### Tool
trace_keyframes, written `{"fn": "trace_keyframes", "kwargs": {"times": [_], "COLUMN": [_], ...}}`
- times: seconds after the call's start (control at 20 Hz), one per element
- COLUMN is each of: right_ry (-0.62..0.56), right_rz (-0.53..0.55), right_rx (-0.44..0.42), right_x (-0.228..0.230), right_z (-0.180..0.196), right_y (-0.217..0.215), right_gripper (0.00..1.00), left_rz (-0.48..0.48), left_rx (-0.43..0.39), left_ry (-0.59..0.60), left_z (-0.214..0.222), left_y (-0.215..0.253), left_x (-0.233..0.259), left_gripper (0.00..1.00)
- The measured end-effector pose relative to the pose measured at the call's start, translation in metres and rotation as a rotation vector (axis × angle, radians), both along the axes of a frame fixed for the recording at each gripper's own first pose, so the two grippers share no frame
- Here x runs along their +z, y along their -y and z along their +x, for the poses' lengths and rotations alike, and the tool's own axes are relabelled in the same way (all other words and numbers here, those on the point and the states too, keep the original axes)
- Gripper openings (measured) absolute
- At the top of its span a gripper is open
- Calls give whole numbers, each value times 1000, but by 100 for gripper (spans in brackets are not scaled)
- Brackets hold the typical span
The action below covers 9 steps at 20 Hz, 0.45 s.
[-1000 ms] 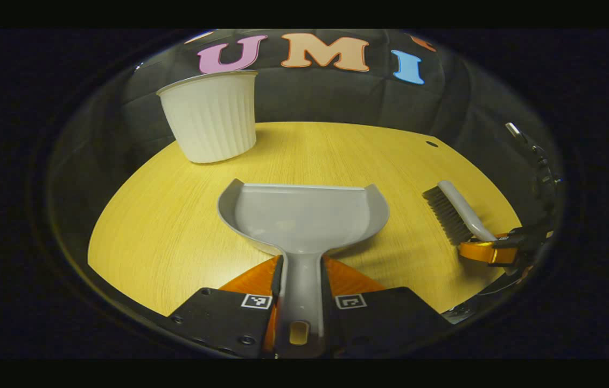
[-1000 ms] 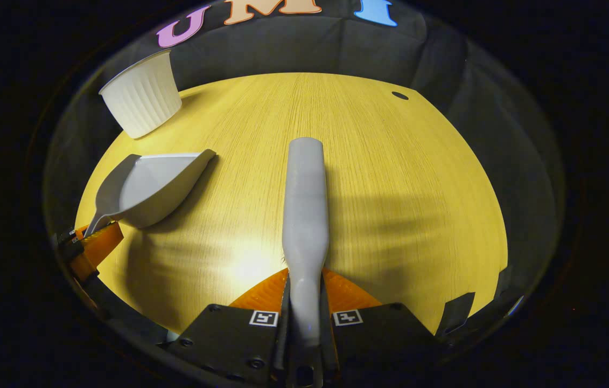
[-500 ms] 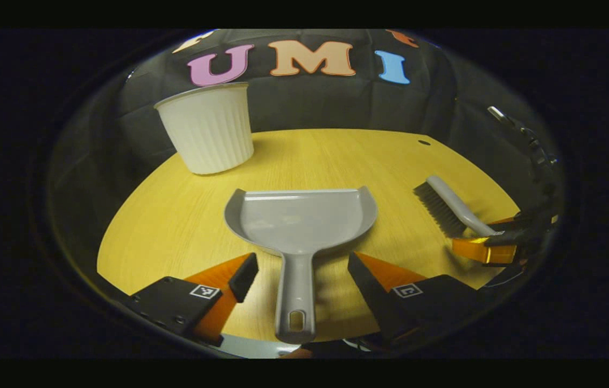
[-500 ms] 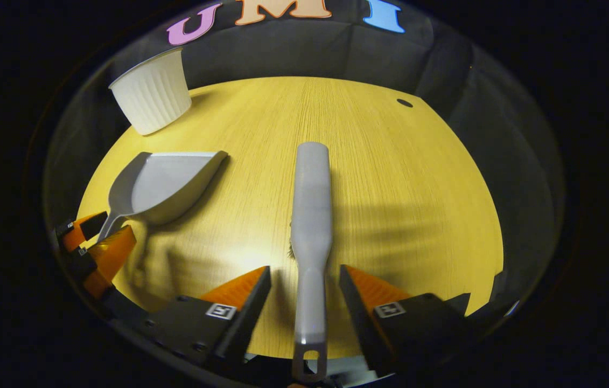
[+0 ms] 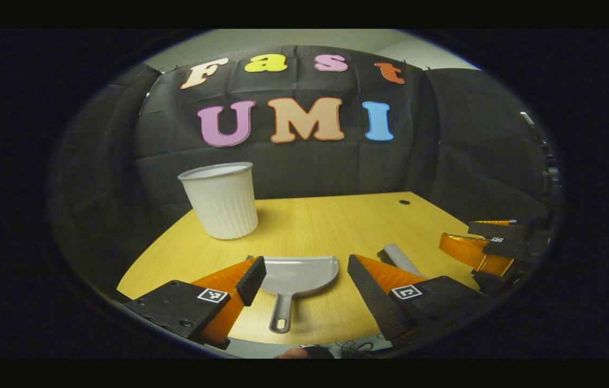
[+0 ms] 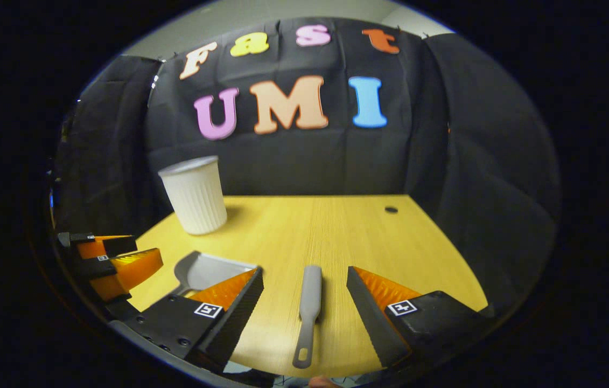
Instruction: Pick up the small broom and dustpan from the desktop, sweep the trash into the dustpan with the broom, and then empty the trash into the garbage bin.
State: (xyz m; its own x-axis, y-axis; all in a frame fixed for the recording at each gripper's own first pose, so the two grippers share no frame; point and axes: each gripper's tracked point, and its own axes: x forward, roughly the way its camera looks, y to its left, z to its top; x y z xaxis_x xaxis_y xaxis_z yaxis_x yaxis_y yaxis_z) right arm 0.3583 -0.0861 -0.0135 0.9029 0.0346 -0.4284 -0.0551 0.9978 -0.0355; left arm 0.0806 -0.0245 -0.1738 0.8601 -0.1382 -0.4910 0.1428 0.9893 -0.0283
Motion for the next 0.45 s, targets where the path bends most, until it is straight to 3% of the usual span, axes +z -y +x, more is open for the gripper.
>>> {"fn": "trace_keyframes", "kwargs": {"times": [0.15, 0.45], "right_ry": [84, 245], "right_rz": [5, 35], "right_rx": [24, -71], "right_x": [37, 125], "right_z": [0, -17], "right_y": [-3, 3], "right_gripper": [94, 94], "left_rz": [-1, -57], "left_rx": [31, -27], "left_ry": [120, 283], "left_z": [8, 20], "left_y": [4, 14], "left_x": [54, 107], "left_gripper": [94, 93]}}
